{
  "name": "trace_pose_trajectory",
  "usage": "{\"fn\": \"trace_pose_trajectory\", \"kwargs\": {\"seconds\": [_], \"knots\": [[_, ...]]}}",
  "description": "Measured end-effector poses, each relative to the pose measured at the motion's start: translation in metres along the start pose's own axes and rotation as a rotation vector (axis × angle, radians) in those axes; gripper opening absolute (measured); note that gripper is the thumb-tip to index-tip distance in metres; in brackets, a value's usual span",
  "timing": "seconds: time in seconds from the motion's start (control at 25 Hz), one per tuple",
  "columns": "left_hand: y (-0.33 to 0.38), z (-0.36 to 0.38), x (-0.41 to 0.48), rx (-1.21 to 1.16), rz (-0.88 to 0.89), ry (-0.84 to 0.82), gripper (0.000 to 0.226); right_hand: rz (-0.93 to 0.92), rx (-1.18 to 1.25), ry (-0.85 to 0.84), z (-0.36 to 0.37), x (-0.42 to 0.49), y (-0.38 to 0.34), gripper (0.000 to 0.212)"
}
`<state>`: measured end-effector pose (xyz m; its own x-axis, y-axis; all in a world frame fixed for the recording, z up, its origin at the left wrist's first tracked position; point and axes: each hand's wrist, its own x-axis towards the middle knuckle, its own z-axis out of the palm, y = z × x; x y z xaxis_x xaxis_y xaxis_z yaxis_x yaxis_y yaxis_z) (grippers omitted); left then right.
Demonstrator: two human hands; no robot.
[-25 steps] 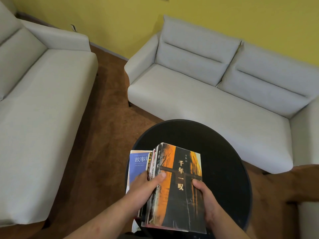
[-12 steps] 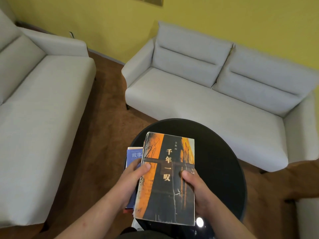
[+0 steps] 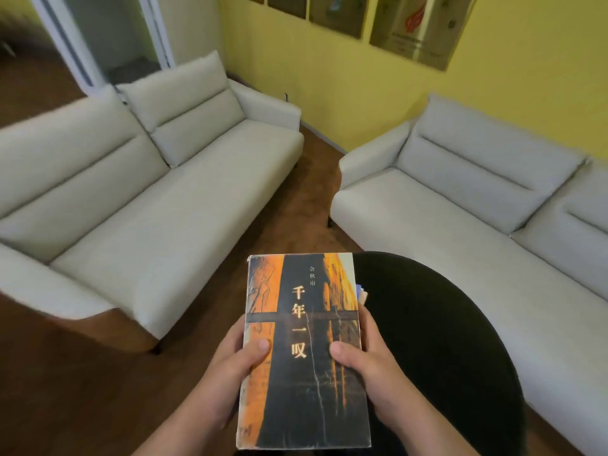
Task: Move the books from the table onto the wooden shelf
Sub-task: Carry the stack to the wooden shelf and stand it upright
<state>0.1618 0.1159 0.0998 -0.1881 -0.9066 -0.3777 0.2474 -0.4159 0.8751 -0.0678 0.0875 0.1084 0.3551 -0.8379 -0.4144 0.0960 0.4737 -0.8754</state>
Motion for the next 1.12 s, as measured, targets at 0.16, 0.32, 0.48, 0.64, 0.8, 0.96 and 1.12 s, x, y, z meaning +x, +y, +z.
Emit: {"fn": "trace_pose_trajectory", "kwargs": {"seconds": [0.16, 0.32, 0.48, 0.64, 0.8, 0.96, 1.12], "knots": [[-0.01, -0.02, -0.055, -0.057, 0.149, 0.268, 0.113, 0.022, -0.029, -0.181, 0.036, 0.013, 0.019, 0.121], [-0.017, -0.045, -0.108, -0.128, 0.24, 0.389, 0.093, 0.058, -0.056, -0.329, 0.086, 0.025, 0.035, 0.113], [-0.027, -0.077, -0.144, -0.207, 0.312, 0.566, 0.067, 0.101, -0.144, -0.481, 0.14, 0.044, 0.041, 0.11], [-0.032, -0.121, -0.166, -0.184, 0.333, 0.675, 0.088, 0.137, -0.219, -0.61, 0.195, 0.07, 0.047, 0.104], [-0.034, -0.179, -0.184, -0.203, 0.329, 0.753, 0.106, 0.172, -0.244, -0.703, 0.262, 0.098, 0.059, 0.1], [-0.033, -0.249, -0.199, -0.269, 0.322, 0.795, 0.105, 0.215, -0.257, -0.728, 0.334, 0.123, 0.073, 0.085], [-0.021, -0.322, -0.216, -0.299, 0.301, 0.832, 0.104, 0.245, -0.281, -0.719, 0.409, 0.152, 0.086, 0.083]]}}
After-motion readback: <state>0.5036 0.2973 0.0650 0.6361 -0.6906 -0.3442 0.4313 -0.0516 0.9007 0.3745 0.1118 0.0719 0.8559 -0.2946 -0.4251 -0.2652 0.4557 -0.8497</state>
